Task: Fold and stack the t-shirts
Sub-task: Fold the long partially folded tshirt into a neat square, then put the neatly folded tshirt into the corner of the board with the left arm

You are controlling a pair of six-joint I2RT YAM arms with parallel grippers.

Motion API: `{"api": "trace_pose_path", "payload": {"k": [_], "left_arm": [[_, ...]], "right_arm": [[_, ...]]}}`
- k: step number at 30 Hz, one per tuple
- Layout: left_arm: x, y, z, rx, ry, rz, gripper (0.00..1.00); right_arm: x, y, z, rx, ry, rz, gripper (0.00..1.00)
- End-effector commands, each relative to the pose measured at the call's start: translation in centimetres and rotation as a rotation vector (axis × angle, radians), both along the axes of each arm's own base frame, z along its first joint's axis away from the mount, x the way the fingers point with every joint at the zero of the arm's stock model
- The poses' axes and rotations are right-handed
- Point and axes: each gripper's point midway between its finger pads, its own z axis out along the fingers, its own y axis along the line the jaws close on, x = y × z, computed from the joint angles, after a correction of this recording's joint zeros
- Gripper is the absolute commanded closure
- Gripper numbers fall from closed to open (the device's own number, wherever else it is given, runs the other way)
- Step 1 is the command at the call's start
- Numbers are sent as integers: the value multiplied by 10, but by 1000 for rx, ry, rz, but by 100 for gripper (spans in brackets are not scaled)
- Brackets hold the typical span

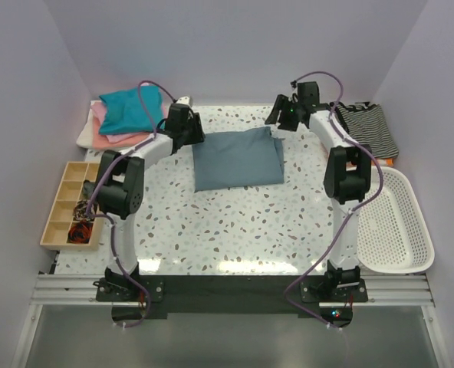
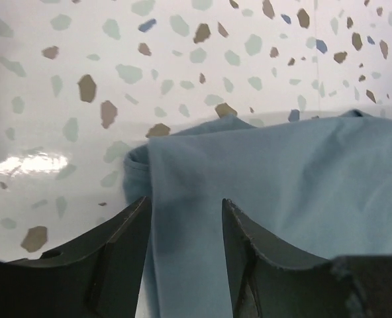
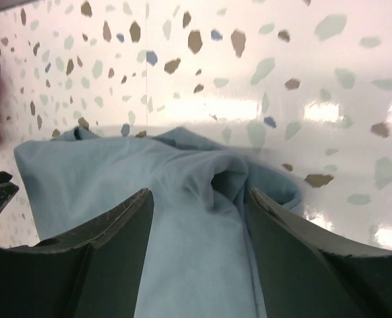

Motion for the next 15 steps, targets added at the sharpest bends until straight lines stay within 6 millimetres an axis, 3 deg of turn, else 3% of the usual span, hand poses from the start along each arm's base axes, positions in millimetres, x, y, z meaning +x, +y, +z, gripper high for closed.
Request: {"api": "trace_pose_path", "payload": {"k": [1,4,7,11,12,14,15], "left_arm": [[35,43,76,3,-218,111,48],[27,47,102,-1,-277,89,46],[15,21,110,-95,-284,-31,46],[-3,-32,109,-269,-277,-266,46],[-3,-41,95,-302,-245,-297,47],[-6,-57,94,-368,-242,-383,48],[-6,-61,79,-394,-209,-390,48]], "right_arm": [[30,-14,86,-32,-284,-34,36],[11,-1,100,13,-273,42,34],[-9,20,92,65,-223,100,33],[-26,56,70,120,-154,176,33],[-27,61,65,128,-143,187,34],[-30,71,50,158,-91,202,34],[-30,74,47,175,-83,209,34]]}}
